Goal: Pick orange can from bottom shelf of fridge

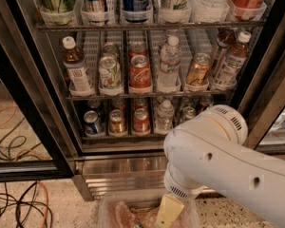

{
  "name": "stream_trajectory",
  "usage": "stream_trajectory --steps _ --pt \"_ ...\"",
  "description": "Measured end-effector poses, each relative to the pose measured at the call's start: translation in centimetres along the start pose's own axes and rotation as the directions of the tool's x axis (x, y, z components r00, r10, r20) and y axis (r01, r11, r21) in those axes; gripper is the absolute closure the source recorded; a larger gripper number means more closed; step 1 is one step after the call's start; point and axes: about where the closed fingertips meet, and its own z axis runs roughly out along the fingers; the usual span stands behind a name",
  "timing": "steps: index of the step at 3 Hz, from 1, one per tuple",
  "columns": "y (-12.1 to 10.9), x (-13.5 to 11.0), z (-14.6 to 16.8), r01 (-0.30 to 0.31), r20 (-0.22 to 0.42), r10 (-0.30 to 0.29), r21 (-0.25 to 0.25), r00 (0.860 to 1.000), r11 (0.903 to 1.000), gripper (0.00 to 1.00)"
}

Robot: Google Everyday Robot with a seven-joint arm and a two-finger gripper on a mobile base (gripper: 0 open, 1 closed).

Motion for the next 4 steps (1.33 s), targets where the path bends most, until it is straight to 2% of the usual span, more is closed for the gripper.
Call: stream_trajectory --steps 1,2,3,4 --pt "1.3 -1.3 3.6 -0.051 0.015 0.052 -0.085 0.999 0.9951 0.0" --pt "1.3 -1.3 3.6 -0.05 0.015 0.051 -0.082 0.999 0.9954 0.0" --pt "1.2 -1.6 5.5 -0.11 0.075 0.119 -0.109 0.99 0.9879 0.0" --pt "0.2 -1.6 9.3 -0.266 0.171 0.295 -0.175 0.94 0.9481 0.0"
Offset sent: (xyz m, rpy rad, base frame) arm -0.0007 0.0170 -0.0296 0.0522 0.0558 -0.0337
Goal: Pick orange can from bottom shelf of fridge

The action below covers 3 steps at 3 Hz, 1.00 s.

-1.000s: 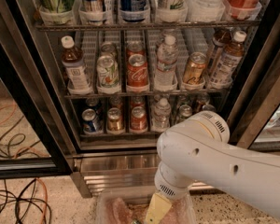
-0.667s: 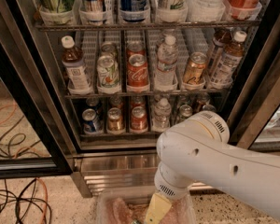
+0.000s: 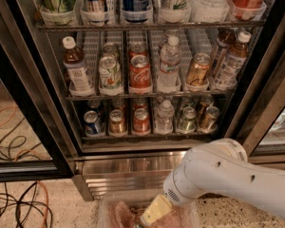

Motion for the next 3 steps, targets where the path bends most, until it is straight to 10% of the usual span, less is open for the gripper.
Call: stream_trajectory --steps 1,3 --pt "-2.3 -0.6 2.2 -0.155 0.105 0.157 -0.027 0.982 0.9875 0.0" --pt "-3.2 -2.1 3.6 -0.21 0.129 0.221 -0.089 0.967 0.9736 0.0"
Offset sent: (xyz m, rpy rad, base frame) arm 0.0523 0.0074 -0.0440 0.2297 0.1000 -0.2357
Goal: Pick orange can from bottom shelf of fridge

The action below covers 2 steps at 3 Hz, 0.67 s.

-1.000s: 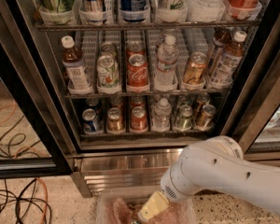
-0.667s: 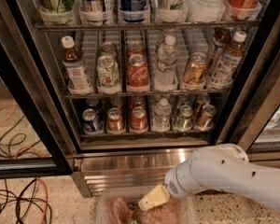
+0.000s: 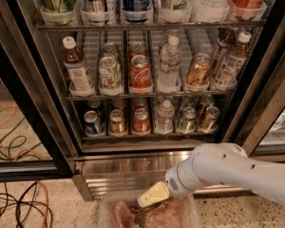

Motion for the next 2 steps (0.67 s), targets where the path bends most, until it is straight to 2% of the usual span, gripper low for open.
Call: stream_trajectory --steps 1,2 --pt "0.3 -0.7 2.0 -0.011 0.039 0.011 -0.019 0.999 0.9998 0.0" --pt "0.1 -3.4 4.5 -0.045 0.113 0.046 -0.01 0.993 0.9989 0.0"
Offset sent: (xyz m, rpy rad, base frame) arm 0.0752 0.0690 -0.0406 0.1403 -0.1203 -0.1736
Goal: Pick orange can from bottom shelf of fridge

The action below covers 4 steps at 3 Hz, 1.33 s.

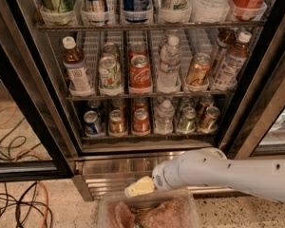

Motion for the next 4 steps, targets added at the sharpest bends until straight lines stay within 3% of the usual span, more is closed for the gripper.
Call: stream_trajectory --steps 2,4 --pt "0.4 -3.6 3.6 -0.079 0.029 0.078 0.043 0.997 0.9959 0.0" --pt "1.4 -3.9 4.8 -0.068 0.051 0.067 0.023 0.996 0.9974 0.0"
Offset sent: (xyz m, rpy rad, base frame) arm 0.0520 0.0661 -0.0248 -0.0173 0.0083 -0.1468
